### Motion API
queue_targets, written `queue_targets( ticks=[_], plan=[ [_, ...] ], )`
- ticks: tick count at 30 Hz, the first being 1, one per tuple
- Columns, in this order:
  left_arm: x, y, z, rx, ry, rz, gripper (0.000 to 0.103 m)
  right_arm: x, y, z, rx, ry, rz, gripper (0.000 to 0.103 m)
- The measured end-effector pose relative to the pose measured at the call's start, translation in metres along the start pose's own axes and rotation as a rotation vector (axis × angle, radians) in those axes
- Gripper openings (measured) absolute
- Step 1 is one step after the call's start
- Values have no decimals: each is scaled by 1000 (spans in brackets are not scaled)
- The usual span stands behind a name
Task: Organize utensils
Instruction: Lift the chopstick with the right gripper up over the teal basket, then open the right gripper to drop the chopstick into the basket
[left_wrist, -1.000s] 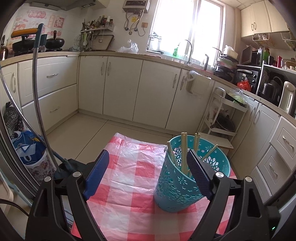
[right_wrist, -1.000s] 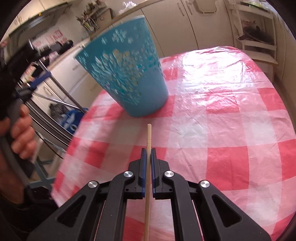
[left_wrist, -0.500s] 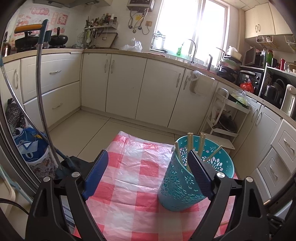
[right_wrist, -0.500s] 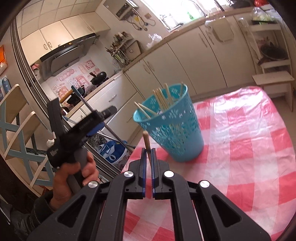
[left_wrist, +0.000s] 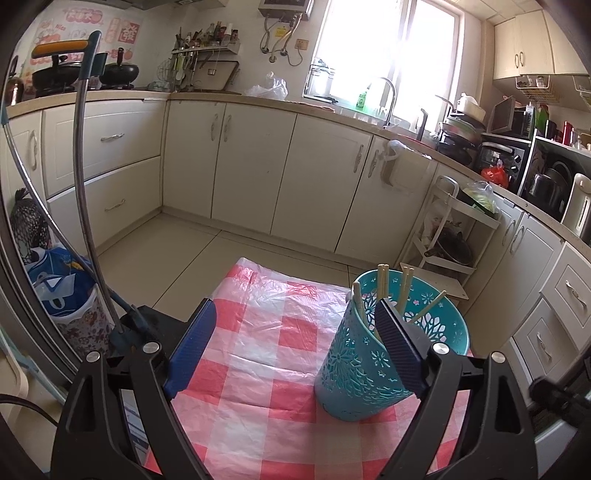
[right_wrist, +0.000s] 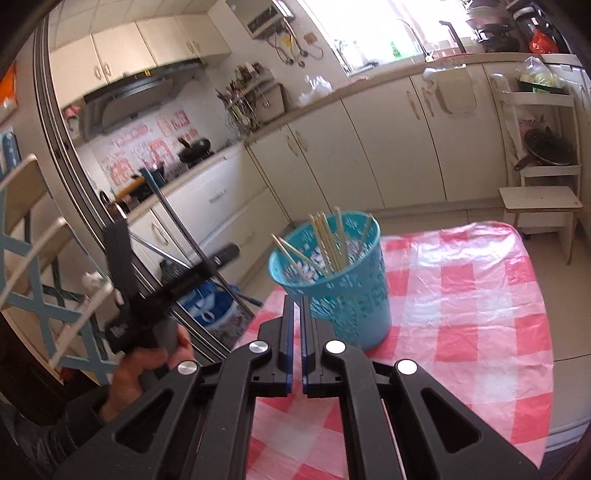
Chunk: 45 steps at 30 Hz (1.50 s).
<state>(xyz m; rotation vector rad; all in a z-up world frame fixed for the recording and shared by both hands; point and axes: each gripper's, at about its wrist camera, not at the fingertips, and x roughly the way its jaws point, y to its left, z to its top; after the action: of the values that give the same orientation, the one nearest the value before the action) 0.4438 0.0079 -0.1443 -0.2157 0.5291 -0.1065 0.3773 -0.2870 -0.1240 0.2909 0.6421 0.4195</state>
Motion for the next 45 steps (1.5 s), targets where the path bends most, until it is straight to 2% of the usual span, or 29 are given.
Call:
queue_targets(
  ticks=[2, 4, 5, 6, 7, 8, 9, 12, 14, 16, 17, 19, 20, 22, 23, 26, 27, 28, 30, 33, 37, 39, 41, 42, 45],
  plan=[
    [0, 1, 0, -5, 2, 2, 83, 19, -3, -10, -16, 103, -24, 4],
    [1, 1, 0, -9, 5, 2, 83, 42, -6, -27, -49, 205, -85, 4],
    [2, 2, 0, -11, 7, 2, 83, 53, -8, -35, -73, 238, -124, 10],
    [2, 2, 0, -12, 9, 2, 83, 65, -10, -44, -105, 261, -183, 27],
    [3, 3, 1, -11, 11, 3, 83, 75, -13, -50, -131, 271, -222, 33],
    [3, 3, 1, -11, 14, 4, 83, 82, -16, -54, -150, 282, -251, 34],
    [3, 3, 1, -9, 16, 5, 83, 94, -22, -59, -174, 302, -304, 34],
    [4, 3, 1, -12, 22, 6, 83, 112, -38, -65, -180, 342, -373, 34],
    [5, 4, 1, -15, 26, 7, 83, 117, -50, -68, -161, 357, -383, 32],
    [6, 5, 2, -20, 32, 7, 83, 125, -58, -70, -170, 378, -418, 28],
    [7, 5, 2, -22, 34, 7, 83, 128, -60, -72, -177, 387, -426, 22],
    [7, 6, 2, -24, 37, 9, 83, 128, -55, -76, -240, 375, -442, 16],
    [7, 6, 2, -24, 37, 10, 83, 128, -50, -80, -277, 382, -444, 6],
    [8, 8, 2, -28, 38, 11, 83, 127, -41, -86, -350, 393, -463, 5],
    [8, 8, 2, -30, 39, 11, 83, 125, -40, -86, -342, 397, -449, 5],
    [7, 11, 2, -38, 39, 15, 83, 100, -35, -75, -239, 349, -352, 5],
    [7, 13, 3, -41, 39, 16, 83, 88, -34, -66, -181, 321, -287, 5],
    [7, 14, 3, -47, 38, 17, 83, 69, -31, -51, -90, 268, -185, 5],
    [6, 15, 3, -57, 38, 20, 83, 41, -21, -24, -15, 161, -45, 5],
    [7, 18, 3, -68, 39, 28, 83, 13, 2, 23, 0, -8, 47, 5],
    [8, 22, 2, -81, 46, 38, 83, 14, 22, 80, -2, -221, 53, 5],
    [8, 23, 3, -82, 40, 43, 83, 26, 23, 101, 22, -303, 0, 5],
    [8, 24, 3, -81, 36, 50, 83, 41, 23, 113, 35, -348, -55, 5],
    [8, 25, 4, -79, 36, 53, 84, 50, 23, 118, 33, -376, -110, 5],
    [9, 25, 4, -63, 38, 66, 84, 74, 23, 125, 13, -395, -206, 5]
  ],
)
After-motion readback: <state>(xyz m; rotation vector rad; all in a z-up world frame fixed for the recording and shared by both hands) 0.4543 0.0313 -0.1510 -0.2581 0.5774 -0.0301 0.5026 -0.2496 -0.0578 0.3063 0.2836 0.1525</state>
